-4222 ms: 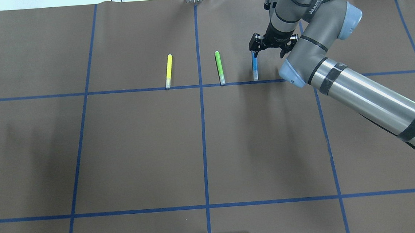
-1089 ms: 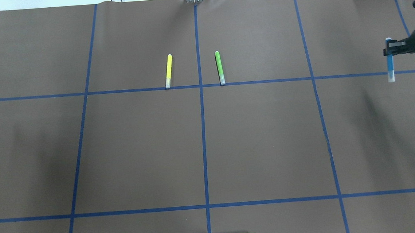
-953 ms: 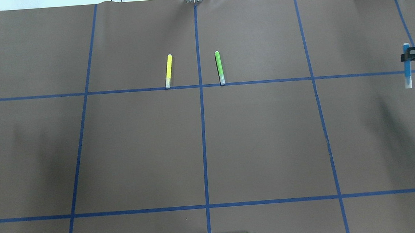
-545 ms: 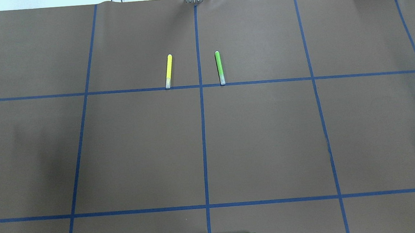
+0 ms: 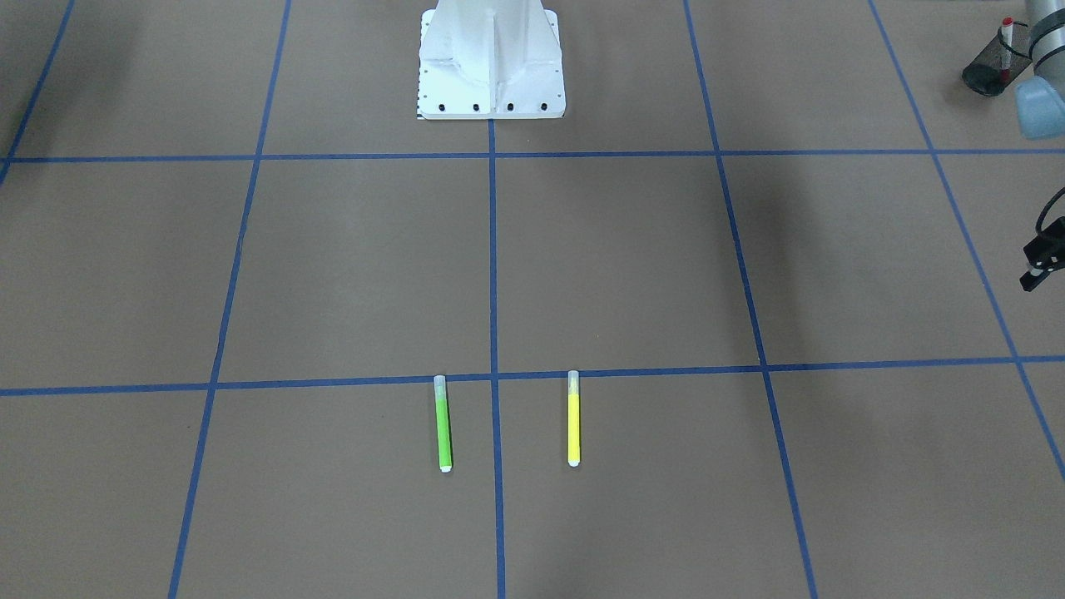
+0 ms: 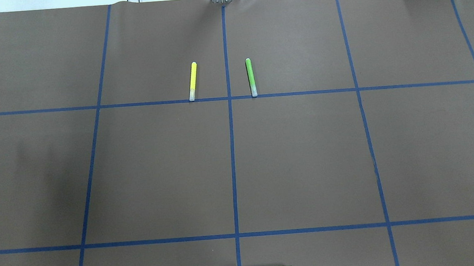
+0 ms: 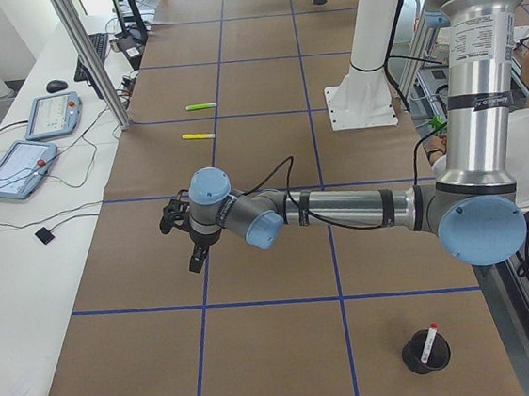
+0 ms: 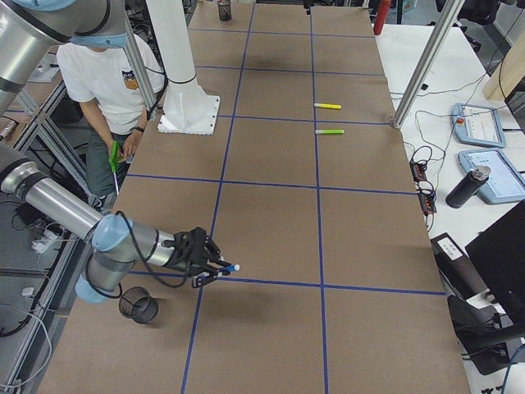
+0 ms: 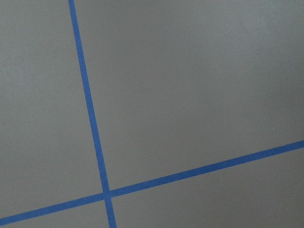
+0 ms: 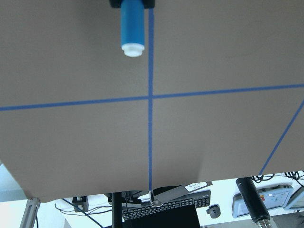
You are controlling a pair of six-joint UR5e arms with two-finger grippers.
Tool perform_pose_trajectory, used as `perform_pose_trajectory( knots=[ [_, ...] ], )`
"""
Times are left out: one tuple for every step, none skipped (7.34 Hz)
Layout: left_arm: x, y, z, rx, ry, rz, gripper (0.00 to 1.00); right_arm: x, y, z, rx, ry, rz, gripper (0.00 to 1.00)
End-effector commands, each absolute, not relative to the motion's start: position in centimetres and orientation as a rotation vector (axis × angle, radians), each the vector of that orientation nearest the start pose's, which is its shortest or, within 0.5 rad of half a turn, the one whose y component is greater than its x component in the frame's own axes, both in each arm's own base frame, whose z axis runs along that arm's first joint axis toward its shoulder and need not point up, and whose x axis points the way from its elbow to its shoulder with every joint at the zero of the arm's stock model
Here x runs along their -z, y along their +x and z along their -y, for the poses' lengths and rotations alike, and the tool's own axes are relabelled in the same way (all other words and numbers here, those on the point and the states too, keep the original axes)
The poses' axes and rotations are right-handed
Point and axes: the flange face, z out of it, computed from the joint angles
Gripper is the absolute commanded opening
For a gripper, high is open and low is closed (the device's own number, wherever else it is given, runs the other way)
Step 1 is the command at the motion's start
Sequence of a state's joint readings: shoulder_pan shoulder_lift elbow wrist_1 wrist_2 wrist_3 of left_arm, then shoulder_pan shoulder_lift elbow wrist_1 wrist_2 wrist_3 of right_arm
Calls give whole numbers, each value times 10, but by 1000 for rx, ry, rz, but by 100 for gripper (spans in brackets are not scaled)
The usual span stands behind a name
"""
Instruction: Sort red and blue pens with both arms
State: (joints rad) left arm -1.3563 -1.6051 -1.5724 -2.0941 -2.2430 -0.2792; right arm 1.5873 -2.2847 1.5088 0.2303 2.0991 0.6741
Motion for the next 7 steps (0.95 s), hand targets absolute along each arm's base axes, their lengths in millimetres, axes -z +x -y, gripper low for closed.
perform_pose_trajectory(
  knots=[
    [-584, 43, 535, -126, 366, -766, 98, -755, 84, 37, -345, 879, 763, 0],
    [-582, 43, 535, -127, 369, -766, 98, -748, 78, 27, -364, 893, 814, 0],
    [-579, 42, 534, -126, 375, -767, 98, -746, 69, 1, -376, 911, 804, 0],
    [-582, 41, 530, -124, 369, -766, 98, -754, 61, -21, -338, 929, 734, 0],
    [-581, 41, 529, -125, 371, -767, 98, -757, 57, -26, -318, 941, 731, 0],
    [-580, 41, 528, -126, 373, -767, 98, -752, 53, -22, -307, 952, 774, 0],
    [-579, 41, 528, -126, 375, -767, 98, -754, 50, -28, -359, 981, 742, 0]
  ],
)
